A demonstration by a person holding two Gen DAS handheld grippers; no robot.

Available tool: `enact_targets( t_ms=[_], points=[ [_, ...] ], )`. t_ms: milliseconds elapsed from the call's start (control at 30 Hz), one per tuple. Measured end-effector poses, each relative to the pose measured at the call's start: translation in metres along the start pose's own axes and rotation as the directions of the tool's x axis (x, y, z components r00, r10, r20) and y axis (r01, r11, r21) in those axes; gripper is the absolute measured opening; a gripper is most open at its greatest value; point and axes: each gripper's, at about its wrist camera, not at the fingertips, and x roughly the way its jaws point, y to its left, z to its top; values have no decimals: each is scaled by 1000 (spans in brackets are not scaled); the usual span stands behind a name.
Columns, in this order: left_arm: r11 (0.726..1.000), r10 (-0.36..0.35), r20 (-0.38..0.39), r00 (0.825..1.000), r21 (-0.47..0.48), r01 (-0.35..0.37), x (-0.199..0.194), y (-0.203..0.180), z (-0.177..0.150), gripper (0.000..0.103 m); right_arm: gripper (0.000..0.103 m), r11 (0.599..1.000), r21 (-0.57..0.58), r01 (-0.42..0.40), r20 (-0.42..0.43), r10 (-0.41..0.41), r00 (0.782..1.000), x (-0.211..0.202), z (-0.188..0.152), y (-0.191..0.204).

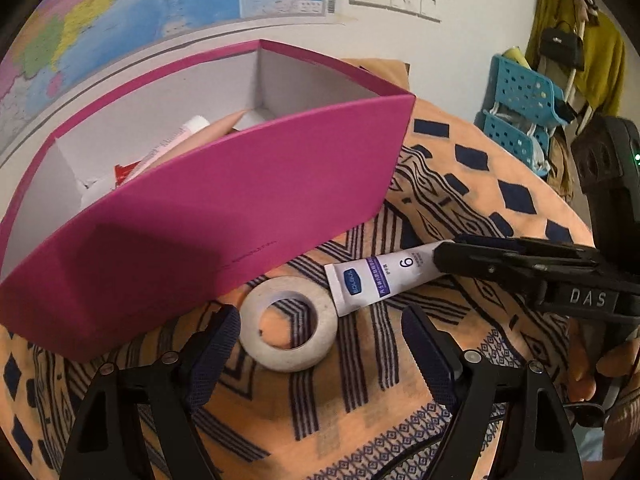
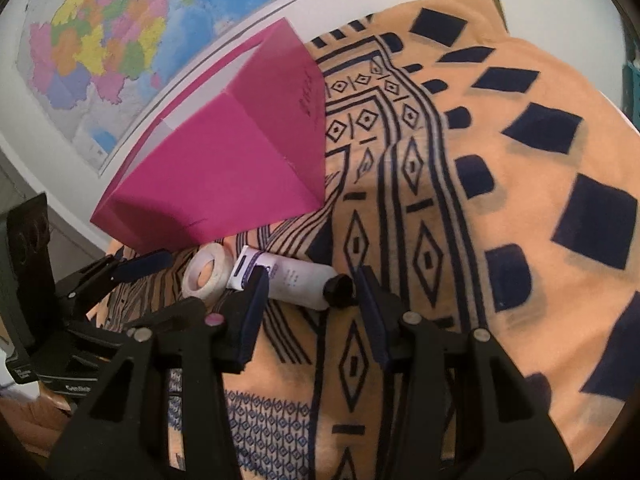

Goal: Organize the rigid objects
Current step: 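Withdraw the right gripper and lower it to the white purple-labelled tube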

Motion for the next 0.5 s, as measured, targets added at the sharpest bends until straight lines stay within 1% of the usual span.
enact_targets(
  t_ms=[67,133,267,400,500],
  points=[
    [1000,-2,-7,1000,3,2,2,0,0,84,41,1000,-23,19,-9,-20,1000,4,0,2],
    [1000,2,-15,1000,-1,-2,5,2,0,84,39,1000,-25,11,-4,-11,1000,3,0,1],
    [1000,-2,-29,1000,-18,1,6,9,-1,84,34,1000,-24,-19,-25,19,1000,-3,-3,-2],
    [999,-40,-40,998,-25,39,4,14,-5,84,30,998,-26,-60,-31,59,998,-13,-11,-1],
    [997,-70,-50,996,-13,69,3,11,-9,84,29,998,-31,-61,-42,60,997,-21,-18,-2]
  ],
)
